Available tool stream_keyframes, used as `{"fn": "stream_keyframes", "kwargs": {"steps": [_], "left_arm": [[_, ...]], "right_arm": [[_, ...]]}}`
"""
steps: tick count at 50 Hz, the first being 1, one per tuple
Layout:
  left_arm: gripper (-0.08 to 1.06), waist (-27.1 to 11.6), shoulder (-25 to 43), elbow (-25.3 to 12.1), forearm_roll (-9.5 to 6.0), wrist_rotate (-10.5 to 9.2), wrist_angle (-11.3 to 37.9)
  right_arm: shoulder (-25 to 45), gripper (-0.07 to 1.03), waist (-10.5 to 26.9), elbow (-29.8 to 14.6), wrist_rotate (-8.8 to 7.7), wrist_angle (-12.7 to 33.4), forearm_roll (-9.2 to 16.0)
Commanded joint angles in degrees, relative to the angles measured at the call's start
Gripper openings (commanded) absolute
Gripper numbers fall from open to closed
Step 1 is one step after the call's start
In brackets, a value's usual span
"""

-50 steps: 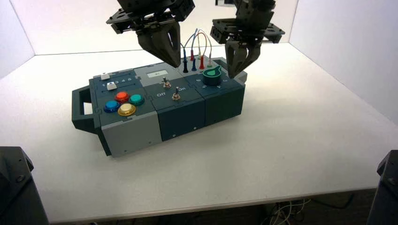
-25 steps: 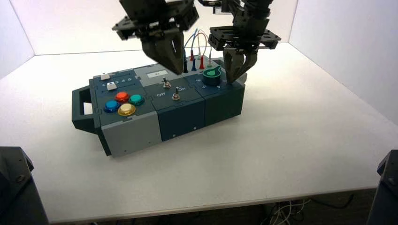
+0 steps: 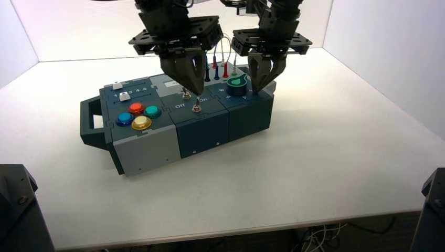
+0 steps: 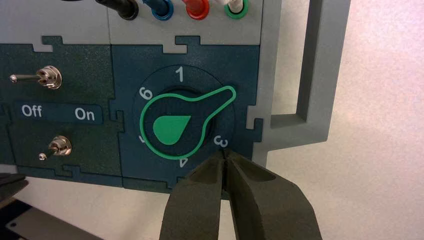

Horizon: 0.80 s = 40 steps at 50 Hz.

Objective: Flip the bottom switch off with the left gripper.

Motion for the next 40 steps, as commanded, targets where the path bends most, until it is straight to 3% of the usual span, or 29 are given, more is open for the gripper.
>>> {"fn": "stream_keyframes", "kwargs": {"steps": [1, 13, 40], "left_arm": [[-0.03, -0.2, 0.1, -2.1, 0.18, 0.18, -0.3], [-0.03, -0.2, 2.3, -4.0, 0.26, 0.88, -0.1], [-0.03, -0.2, 3.3, -2.7, 0.26, 0.88, 1.8]], "right_arm": [[-0.3, -0.02, -0.1, -0.5, -0.09, -0.2, -0.2], [-0.2, -0.02, -0.1, -0.4, 0.0, -0.1, -0.2], [0.5, -0.02, -0.3, -0.6, -0.09, -0.1, -0.2]]}}
